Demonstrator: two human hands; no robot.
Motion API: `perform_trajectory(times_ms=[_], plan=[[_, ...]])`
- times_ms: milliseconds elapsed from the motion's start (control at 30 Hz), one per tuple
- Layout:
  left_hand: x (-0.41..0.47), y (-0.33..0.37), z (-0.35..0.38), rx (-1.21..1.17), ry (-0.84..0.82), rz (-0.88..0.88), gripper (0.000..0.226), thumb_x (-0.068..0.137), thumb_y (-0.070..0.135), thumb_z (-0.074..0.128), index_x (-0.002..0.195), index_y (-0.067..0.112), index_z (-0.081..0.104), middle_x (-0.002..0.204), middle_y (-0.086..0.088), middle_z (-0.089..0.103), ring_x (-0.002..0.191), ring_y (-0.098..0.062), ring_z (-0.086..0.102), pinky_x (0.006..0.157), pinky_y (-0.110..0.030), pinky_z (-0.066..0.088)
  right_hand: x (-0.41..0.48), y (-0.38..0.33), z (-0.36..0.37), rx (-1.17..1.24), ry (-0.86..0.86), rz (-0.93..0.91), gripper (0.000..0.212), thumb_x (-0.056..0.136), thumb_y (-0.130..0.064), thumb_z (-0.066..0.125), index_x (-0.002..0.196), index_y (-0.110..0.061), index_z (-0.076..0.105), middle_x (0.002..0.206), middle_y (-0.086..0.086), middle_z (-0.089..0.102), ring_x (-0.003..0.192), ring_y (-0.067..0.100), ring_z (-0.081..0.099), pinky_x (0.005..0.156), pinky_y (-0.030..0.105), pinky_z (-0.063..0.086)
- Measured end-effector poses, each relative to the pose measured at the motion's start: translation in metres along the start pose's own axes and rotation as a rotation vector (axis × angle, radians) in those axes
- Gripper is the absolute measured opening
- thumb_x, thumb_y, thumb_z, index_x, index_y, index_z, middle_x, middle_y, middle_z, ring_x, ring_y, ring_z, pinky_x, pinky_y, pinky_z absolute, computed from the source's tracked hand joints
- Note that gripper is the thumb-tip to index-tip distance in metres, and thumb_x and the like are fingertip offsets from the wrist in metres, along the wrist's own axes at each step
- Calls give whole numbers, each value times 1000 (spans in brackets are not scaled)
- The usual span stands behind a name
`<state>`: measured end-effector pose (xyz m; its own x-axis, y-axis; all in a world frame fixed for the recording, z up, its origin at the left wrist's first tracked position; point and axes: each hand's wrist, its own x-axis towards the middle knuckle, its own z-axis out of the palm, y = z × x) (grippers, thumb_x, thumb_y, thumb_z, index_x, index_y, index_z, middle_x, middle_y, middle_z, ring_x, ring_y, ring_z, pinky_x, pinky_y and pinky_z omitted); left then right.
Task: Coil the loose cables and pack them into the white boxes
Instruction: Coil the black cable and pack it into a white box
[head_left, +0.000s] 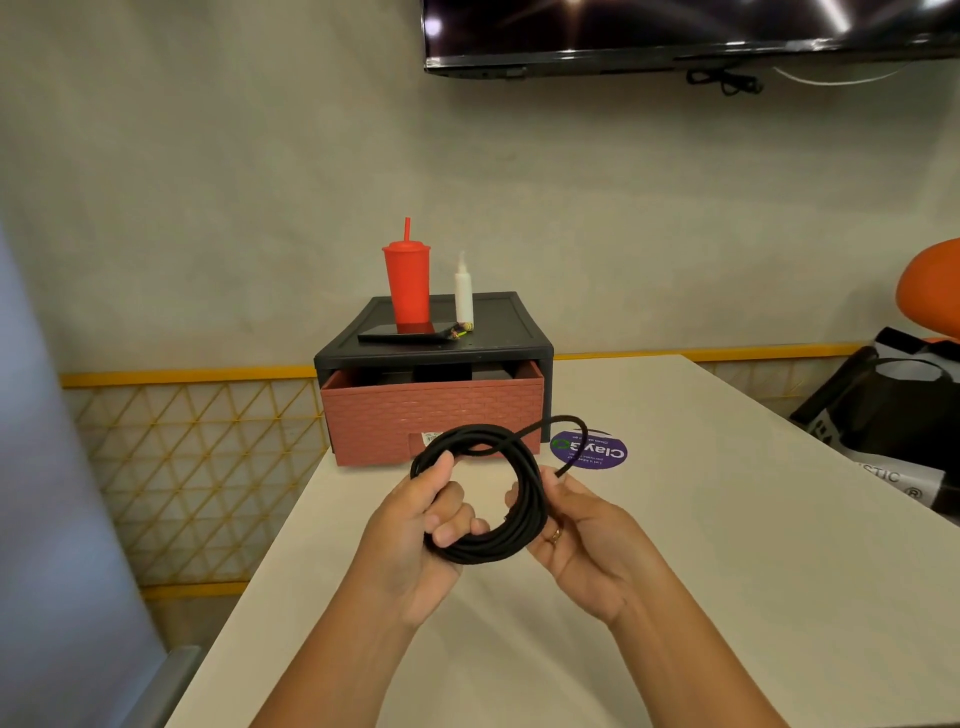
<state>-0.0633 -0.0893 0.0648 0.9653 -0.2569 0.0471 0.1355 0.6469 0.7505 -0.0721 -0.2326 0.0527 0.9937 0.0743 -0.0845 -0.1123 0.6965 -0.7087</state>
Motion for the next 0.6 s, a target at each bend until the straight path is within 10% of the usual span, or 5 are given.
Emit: perform_trajectory(times_ms=[333,600], plan=[[-5,-10,4,254,36,151,24,90,16,50,66,16,54,42,5,25,38,-8,25,58,-28,36,-17,8,8,-49,-148,83,35,74,-24,53,104,-10,64,64,6,60,66,21,63,81,40,41],[-6,-17,1,426,103,234,21,93,11,50,72,9,51,44,5,26,43,-10,22,60,-31,34,-16,17,13,-744,150,-77,7,86,-8,55,92,-10,57,77,7,59,66,17,58,63,27,54]])
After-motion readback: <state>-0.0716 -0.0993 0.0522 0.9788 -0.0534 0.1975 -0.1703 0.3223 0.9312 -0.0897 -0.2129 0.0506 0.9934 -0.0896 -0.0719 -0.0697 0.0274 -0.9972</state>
